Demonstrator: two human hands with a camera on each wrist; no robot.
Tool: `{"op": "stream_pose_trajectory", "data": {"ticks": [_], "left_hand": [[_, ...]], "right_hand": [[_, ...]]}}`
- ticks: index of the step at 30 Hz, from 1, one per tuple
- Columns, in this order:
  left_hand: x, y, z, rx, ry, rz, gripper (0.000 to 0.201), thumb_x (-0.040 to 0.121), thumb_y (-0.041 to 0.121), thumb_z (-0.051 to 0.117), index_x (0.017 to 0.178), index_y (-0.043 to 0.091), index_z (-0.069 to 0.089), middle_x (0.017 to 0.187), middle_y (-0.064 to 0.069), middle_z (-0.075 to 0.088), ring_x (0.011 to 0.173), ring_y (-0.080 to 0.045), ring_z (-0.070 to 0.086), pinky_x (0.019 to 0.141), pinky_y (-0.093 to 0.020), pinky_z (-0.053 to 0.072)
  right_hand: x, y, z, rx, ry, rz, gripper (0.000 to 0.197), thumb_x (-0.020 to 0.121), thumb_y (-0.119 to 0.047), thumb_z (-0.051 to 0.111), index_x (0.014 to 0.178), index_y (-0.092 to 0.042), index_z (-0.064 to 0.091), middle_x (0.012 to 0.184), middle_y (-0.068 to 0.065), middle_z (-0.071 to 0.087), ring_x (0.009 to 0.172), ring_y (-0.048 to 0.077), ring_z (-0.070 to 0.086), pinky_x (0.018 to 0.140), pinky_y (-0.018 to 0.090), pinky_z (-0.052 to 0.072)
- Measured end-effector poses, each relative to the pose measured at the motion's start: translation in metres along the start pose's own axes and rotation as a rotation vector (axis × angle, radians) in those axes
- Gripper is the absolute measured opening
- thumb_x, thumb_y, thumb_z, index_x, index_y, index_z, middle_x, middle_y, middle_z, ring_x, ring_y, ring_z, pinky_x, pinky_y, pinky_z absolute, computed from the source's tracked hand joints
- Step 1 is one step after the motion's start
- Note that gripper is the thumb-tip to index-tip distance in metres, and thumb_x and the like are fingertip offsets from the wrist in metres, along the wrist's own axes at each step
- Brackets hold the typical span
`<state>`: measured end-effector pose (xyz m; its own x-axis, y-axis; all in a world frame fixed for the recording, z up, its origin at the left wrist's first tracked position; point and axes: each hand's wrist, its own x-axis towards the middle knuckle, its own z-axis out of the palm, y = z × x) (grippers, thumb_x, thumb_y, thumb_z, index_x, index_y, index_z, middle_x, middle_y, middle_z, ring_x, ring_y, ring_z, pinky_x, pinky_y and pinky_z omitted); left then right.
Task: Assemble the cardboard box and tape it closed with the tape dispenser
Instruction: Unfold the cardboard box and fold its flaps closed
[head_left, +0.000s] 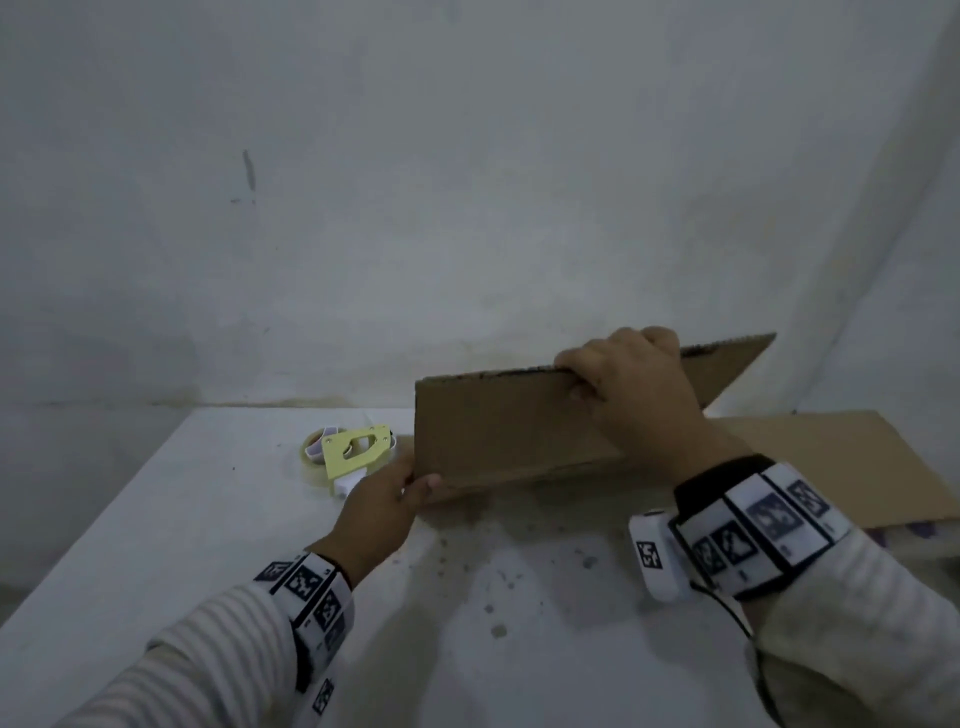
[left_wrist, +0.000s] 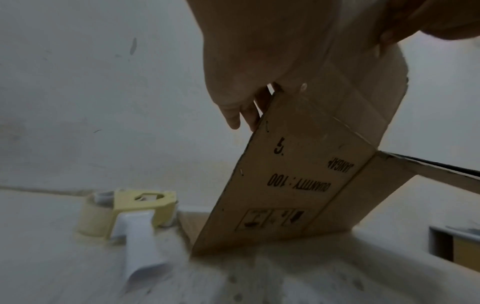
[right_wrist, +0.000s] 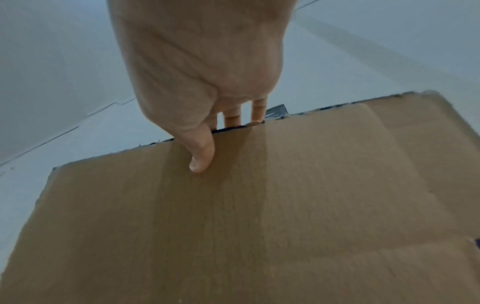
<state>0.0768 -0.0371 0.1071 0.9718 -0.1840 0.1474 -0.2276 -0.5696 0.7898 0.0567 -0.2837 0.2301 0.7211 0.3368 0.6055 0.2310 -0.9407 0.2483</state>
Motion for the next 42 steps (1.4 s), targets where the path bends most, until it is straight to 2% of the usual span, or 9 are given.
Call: {"op": "stream_pose_trajectory", "data": {"ticks": [4,12,16,19,23,28,32,37,42], "left_hand": [[0.017,0.032,-0.003,-0.154,0.146,0.012,0.014,0.079,0.051,0.046,0.083,0.041,0.056,0.083,0.014,0.065,0.086,-0.019,0.063,0.076,-0.036,0.051],[0.040,0.045,0.008,-0.293,0.295,-0.023,0.036,0.073,0.065,0.046,0.087,0.036,0.062,0.089,0.001,0.071,0.089,-0.024,0.067,0.084,-0.054,0.053],[0.041,0.034,0.018,-0.336,0.380,-0.154,0.019,0.077,0.049,0.048,0.082,0.035,0.061,0.093,-0.006,0.071,0.093,-0.028,0.066,0.090,-0.054,0.051],[0.043,0.030,0.022,-0.381,0.398,-0.140,0.017,0.090,0.029,0.052,0.101,0.024,0.064,0.097,-0.003,0.069,0.099,-0.028,0.064,0.091,-0.049,0.051],[0.045,0.031,0.027,-0.363,0.334,-0.103,0.024,0.092,0.016,0.051,0.115,0.015,0.055,0.096,0.000,0.063,0.091,-0.016,0.059,0.078,-0.025,0.048],[0.050,0.027,0.021,-0.300,0.240,-0.119,0.030,0.091,0.008,0.046,0.120,0.017,0.048,0.103,-0.001,0.061,0.101,-0.023,0.058,0.086,-0.032,0.049],[0.056,0.021,0.009,-0.298,0.167,-0.142,0.034,0.096,0.000,0.040,0.122,0.022,0.047,0.114,-0.006,0.061,0.112,-0.028,0.058,0.095,-0.043,0.051],[0.055,0.029,-0.001,-0.510,0.020,-0.146,0.025,0.097,0.007,0.046,0.118,0.020,0.049,0.102,0.002,0.063,0.086,-0.007,0.067,0.065,-0.018,0.056],[0.064,0.029,-0.021,-0.787,-0.070,-0.281,0.036,0.096,0.016,0.033,0.104,0.016,0.068,0.087,-0.003,0.068,0.087,-0.024,0.056,0.078,-0.037,0.048]], "right_hand": [[0.037,0.026,-0.020,0.069,0.025,0.047,0.026,0.080,-0.009,0.061,0.104,-0.016,0.069,0.091,0.006,0.072,0.085,0.031,0.061,0.076,0.039,0.039],[0.083,0.058,-0.006,0.225,-0.076,-0.008,0.031,0.093,-0.009,0.049,0.123,-0.013,0.058,0.115,0.010,0.062,0.104,0.029,0.050,0.088,0.036,0.041],[0.085,0.046,0.021,0.251,-0.044,-0.114,0.031,0.090,-0.007,0.053,0.119,-0.011,0.061,0.107,0.010,0.067,0.097,0.030,0.056,0.084,0.038,0.046],[0.082,0.042,0.039,0.298,0.061,-0.136,0.038,0.081,-0.002,0.062,0.119,-0.007,0.064,0.102,0.012,0.071,0.092,0.034,0.063,0.081,0.041,0.051],[0.079,0.044,0.051,0.328,0.069,-0.117,0.054,0.084,-0.002,0.059,0.137,-0.010,0.049,0.137,0.015,0.055,0.125,0.035,0.052,0.099,0.046,0.045],[0.075,0.044,0.061,0.360,0.001,-0.129,0.066,0.088,0.002,0.052,0.148,-0.012,0.030,0.155,0.012,0.029,0.145,0.033,0.024,0.110,0.044,0.035],[0.067,0.042,0.069,0.379,0.078,-0.143,0.069,0.075,0.012,0.061,0.140,-0.004,0.044,0.146,0.018,0.044,0.136,0.040,0.039,0.100,0.048,0.045],[0.051,0.039,0.065,0.366,0.220,-0.149,0.036,0.088,-0.017,0.047,0.115,-0.005,0.066,0.111,0.013,0.070,0.101,0.034,0.065,0.086,0.041,0.054],[0.038,0.036,0.060,0.367,0.280,-0.116,0.029,0.087,-0.025,0.048,0.082,-0.012,0.073,0.072,0.001,0.071,0.066,0.024,0.059,0.059,0.027,0.047]]}}
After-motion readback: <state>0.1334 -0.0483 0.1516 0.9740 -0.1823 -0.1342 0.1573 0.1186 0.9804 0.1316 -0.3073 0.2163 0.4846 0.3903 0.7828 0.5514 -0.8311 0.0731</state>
